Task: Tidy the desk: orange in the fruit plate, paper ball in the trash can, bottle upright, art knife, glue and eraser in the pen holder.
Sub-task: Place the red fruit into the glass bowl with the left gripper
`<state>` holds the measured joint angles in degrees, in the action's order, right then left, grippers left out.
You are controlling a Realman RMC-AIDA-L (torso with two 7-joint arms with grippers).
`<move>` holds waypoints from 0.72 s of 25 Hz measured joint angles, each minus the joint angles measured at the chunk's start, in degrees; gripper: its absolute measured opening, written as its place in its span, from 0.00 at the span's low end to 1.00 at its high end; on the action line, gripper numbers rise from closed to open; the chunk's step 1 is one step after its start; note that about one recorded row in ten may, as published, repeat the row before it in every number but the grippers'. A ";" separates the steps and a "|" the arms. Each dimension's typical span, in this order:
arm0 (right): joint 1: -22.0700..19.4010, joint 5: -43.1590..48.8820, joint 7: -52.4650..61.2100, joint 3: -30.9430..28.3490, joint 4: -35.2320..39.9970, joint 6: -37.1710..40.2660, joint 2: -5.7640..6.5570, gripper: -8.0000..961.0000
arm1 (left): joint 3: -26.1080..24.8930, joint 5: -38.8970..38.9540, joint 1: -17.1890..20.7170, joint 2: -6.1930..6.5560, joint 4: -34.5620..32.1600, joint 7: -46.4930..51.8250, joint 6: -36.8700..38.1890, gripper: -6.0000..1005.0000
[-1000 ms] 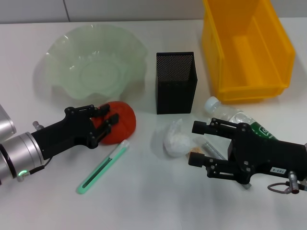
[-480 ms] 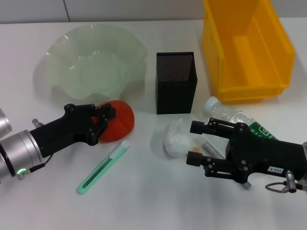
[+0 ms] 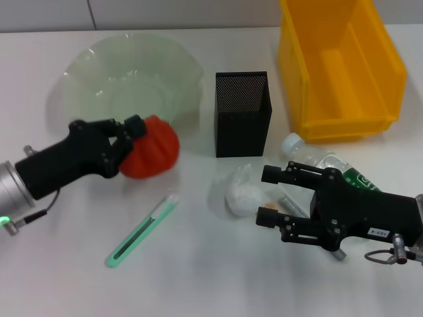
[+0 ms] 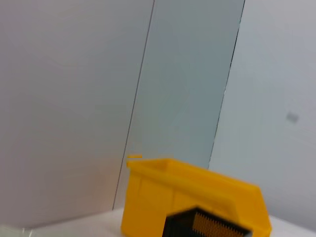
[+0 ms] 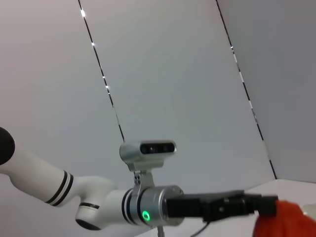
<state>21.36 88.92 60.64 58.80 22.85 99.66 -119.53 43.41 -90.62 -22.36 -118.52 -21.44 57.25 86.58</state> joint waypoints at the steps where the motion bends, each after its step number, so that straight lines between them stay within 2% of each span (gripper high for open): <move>1: 0.00 -0.10 -0.04 0.00 0.00 0.00 0.00 0.77 | 0.00 0.00 0.00 0.00 0.00 0.00 0.00 0.08; 7: 0.37 -1.16 -1.51 0.00 -1.25 0.02 0.00 0.77 | 0.00 2.08 0.17 0.08 -1.59 1.78 1.44 0.07; 8: 0.45 -1.21 -1.52 0.00 -1.38 0.05 0.00 0.77 | 0.00 6.75 -0.08 0.08 -5.24 2.87 0.77 0.07; 9: 0.53 -1.26 -1.53 0.00 -1.47 0.14 0.00 0.77 | 0.00 6.75 -0.08 0.08 -5.24 2.87 0.77 0.07; 12: 0.55 -1.40 -1.75 0.00 -1.49 0.43 0.00 0.77 | 0.00 9.94 -1.50 0.06 -6.65 2.59 -3.19 0.07; 18: 0.60 -1.45 -2.07 0.00 -1.98 0.50 0.00 0.77 | 0.38 10.80 -4.20 -0.08 -6.35 2.34 -11.26 0.08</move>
<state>21.96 87.47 58.58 58.80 20.87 100.16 -119.53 43.79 -79.81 -26.56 -118.60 -27.79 59.59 75.32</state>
